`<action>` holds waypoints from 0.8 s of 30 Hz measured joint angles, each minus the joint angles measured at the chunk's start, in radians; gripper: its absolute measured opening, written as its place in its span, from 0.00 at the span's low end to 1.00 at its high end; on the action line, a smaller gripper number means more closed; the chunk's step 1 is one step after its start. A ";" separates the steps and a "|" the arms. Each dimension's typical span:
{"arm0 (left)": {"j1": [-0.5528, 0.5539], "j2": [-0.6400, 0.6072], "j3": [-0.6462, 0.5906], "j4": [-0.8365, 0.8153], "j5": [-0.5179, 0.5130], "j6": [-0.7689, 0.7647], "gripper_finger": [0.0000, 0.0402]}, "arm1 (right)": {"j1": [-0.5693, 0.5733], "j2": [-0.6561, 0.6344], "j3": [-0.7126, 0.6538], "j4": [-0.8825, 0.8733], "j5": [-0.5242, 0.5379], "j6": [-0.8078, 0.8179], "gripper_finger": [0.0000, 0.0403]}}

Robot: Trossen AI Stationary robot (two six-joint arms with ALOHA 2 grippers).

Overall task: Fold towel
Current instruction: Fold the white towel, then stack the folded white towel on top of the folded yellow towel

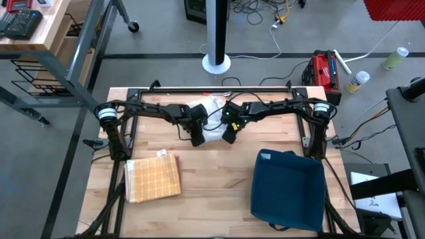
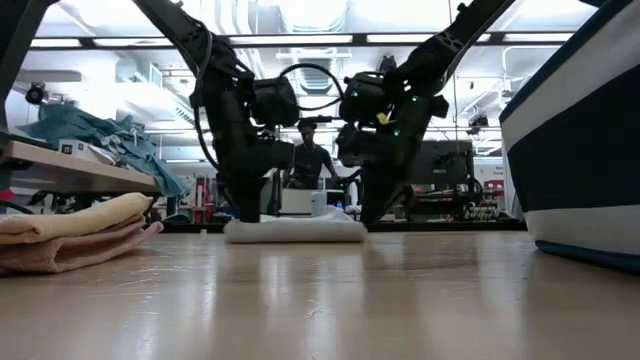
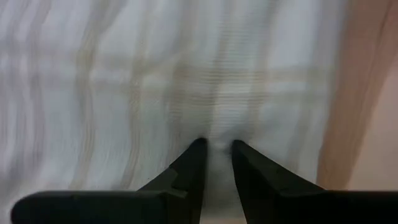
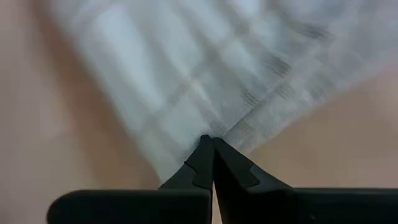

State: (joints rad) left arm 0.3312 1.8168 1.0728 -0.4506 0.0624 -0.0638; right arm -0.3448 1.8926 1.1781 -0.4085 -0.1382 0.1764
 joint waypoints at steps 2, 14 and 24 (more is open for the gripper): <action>-0.004 -0.004 -0.002 -0.066 0.005 0.002 0.19 | 0.011 0.002 -0.001 0.001 -0.122 -0.013 0.00; -0.008 -0.144 -0.009 -0.116 -0.001 -0.002 0.19 | 0.040 -0.058 0.057 -0.024 0.057 -0.021 0.00; -0.011 -0.131 -0.009 0.088 -0.001 0.004 0.19 | 0.038 -0.051 0.092 -0.023 0.089 -0.045 0.00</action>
State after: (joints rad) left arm 0.3206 1.6860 1.0637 -0.3630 0.0616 -0.0603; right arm -0.3073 1.8412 1.2705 -0.4312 -0.0491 0.1318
